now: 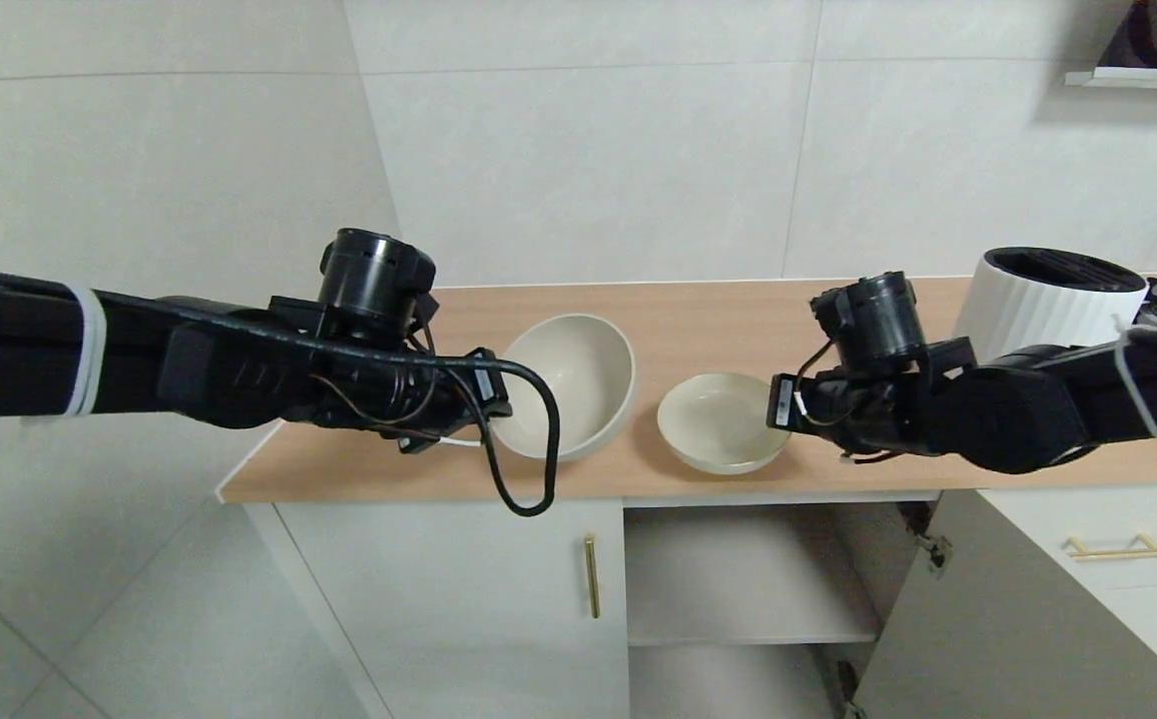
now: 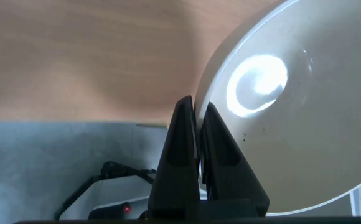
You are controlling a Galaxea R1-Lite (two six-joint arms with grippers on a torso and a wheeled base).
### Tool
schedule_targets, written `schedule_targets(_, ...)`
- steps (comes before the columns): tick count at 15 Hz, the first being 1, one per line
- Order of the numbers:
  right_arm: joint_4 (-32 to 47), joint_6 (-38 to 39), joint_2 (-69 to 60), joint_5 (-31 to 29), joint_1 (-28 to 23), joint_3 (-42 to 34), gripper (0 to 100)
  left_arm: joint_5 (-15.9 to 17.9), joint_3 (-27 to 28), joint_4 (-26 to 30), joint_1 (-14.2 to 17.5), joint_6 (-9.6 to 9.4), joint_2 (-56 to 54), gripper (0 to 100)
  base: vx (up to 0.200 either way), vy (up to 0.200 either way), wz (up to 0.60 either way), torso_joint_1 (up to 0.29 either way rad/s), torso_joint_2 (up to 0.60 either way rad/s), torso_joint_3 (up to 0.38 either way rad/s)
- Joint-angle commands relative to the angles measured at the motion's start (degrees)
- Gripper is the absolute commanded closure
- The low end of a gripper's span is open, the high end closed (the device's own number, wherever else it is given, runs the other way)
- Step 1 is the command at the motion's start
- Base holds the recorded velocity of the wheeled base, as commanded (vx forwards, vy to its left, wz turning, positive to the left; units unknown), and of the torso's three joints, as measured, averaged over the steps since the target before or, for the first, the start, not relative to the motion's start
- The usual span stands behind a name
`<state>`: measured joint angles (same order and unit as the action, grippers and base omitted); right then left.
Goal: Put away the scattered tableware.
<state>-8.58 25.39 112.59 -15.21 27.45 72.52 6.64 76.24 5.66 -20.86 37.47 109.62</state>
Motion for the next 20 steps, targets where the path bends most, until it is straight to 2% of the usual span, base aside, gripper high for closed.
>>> schedule_targets(1,0.1,0.0,-9.1,3.1,-0.6,-4.5,100,0.0,-2.1,0.0,0.0,-0.12,-4.1,100,0.0,0.0,0.0,0.0,0.0,0.0)
schedule_targets(2,1.4,-0.1,-11.5,3.3,-0.6,-6.4,100,0.8,-3.7,0.0,-0.1,-0.74,-5.5,100,0.0,0.0,0.0,0.0,0.0,0.0)
schedule_targets(3,3.7,-0.3,-13.3,4.6,-0.6,-7.8,100,2.4,-5.7,0.0,-0.5,-2.93,-7.0,100,0.0,0.0,0.0,0.0,0.0,0.0)
schedule_targets(4,4.6,-0.3,-13.7,5.3,-0.6,-7.9,100,2.9,-6.5,0.0,-0.5,-3.64,-7.6,100,0.0,0.0,0.0,0.0,0.0,0.0)
schedule_targets(5,8.1,-1.0,-15.1,8.0,-0.5,-7.9,100,4.0,-8.2,-0.1,-0.7,-5.57,-9.2,100,0.0,0.0,0.0,0.0,0.0,0.0)
schedule_targets(8,8.8,-2.4,-15.6,8.3,-0.5,-9.2,100,3.7,-8.3,-0.1,-0.7,-5.75,-9.7,100,0.0,0.0,0.0,0.0,0.0,0.0)
schedule_targets(11,8.8,-2.9,-15.7,8.4,-0.5,-9.9,100,3.7,-8.2,-0.1,-0.7,-5.75,-9.1,100,-0.2,0.0,0.0,0.004,0.0,0.001)
schedule_targets(20,8.5,-2.9,-14.3,8.1,-0.6,-9.9,100,3.7,-8.1,-0.1,-0.7,-5.92,-7.9,100,0.0,0.0,0.0,0.0,0.0,0.0)
